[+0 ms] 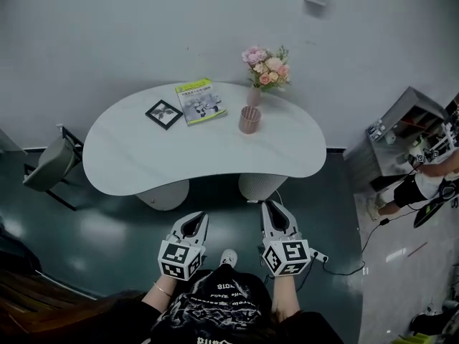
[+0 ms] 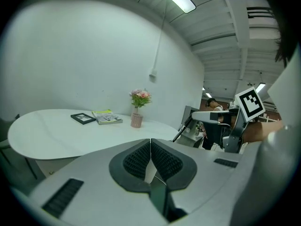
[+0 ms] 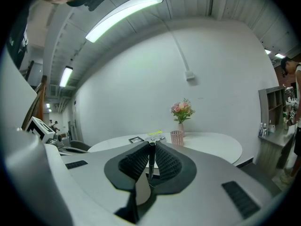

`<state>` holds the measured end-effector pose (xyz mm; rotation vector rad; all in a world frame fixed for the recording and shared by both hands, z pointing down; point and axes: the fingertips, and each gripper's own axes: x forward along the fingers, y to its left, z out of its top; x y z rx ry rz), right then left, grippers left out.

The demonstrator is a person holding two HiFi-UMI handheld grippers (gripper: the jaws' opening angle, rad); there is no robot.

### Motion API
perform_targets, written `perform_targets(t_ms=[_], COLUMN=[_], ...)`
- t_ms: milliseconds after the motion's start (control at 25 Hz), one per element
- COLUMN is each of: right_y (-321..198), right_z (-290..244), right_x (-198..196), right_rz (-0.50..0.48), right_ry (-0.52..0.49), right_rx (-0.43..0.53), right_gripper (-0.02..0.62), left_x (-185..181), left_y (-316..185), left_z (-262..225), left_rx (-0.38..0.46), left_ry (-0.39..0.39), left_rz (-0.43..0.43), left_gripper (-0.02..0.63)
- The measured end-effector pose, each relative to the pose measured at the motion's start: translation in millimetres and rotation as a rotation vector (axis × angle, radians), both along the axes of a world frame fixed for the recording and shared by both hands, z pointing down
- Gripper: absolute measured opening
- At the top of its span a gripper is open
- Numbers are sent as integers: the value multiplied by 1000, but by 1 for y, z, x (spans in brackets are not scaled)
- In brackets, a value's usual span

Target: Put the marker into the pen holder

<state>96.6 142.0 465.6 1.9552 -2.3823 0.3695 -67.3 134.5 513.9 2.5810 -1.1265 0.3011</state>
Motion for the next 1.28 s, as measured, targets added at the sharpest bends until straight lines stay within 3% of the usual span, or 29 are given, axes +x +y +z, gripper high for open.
perform_targets(t_ms=[600,920,1280], right_y=[-41,-60,-114], right_z=[3,13,16], right_x=[63,71,91], right_rz=[-50,-28,42], right_ry=[-48,-22,-6], right_rx=[12,-7,-31], right_gripper=[66,66,66], left_x=[67,83,96], left_y=[-46,-62,-125], left_z=[-1,10,6], left_rx=[3,-15,-8], left_ry=[4,-28,-25], left_rz=[-52,-1,52], left_gripper=[25,25,25])
